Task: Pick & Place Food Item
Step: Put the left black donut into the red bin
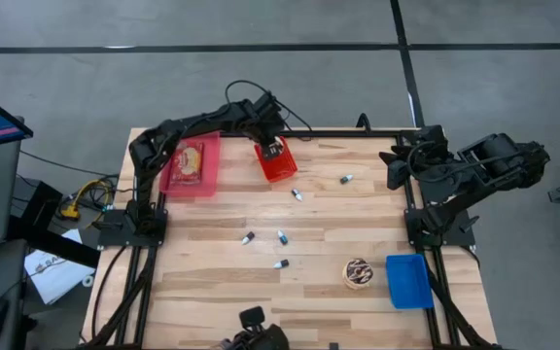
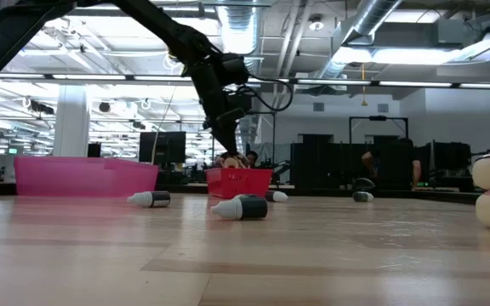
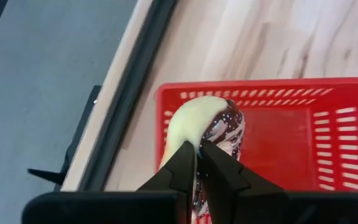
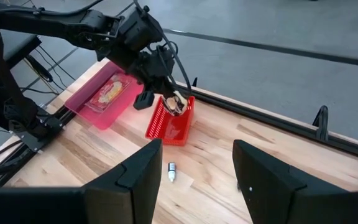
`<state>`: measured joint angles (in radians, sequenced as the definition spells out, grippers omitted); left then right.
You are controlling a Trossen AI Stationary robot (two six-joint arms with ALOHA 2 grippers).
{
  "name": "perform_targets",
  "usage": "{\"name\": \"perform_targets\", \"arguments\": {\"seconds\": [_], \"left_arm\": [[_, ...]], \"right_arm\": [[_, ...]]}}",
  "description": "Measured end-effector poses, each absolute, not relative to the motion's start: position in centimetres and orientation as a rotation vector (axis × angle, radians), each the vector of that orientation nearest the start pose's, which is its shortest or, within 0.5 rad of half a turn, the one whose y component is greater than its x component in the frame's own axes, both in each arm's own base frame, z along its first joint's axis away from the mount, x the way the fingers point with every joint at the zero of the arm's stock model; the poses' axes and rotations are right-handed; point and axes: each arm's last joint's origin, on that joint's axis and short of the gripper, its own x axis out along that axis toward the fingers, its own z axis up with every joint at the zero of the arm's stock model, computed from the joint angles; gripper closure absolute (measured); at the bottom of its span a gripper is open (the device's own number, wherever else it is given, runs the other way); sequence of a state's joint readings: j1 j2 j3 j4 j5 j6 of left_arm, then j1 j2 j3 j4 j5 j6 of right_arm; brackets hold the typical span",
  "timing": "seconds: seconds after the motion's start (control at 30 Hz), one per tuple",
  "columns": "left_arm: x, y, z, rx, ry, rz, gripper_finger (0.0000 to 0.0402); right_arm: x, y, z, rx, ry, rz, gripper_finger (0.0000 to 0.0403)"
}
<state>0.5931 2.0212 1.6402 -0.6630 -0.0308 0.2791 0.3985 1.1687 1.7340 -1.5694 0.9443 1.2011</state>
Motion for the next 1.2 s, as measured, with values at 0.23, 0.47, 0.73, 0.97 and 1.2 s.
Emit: {"name": "perform_targets", "arguments": {"seconds": [0.23, 0.47, 0.73, 0.97, 1.2], "left_arm": [[36.1, 24.2, 22.3, -0.052, 1.071, 0.451, 0.0384], [35.9, 24.6, 22.3, -0.060, 1.074, 0.484, 0.0384], [35.3, 24.1, 20.6, -0.087, 1.129, 0.475, 0.0366], [35.4, 24.2, 20.1, -0.093, 1.105, 0.505, 0.0315], [35.4, 24.3, 20.1, -0.073, 1.102, 0.537, 0.0280]], "right_arm": [[13.5, 3.1, 45.7, 0.476, 0.374, -0.854, 0.0214], [13.5, 3.1, 45.7, 0.476, 0.375, -0.854, 0.0214], [13.5, 3.1, 45.7, 0.476, 0.375, -0.854, 0.0214], [13.5, 3.1, 45.7, 0.481, 0.373, -0.855, 0.0214], [13.5, 3.2, 45.7, 0.486, 0.371, -0.855, 0.0214]]}}
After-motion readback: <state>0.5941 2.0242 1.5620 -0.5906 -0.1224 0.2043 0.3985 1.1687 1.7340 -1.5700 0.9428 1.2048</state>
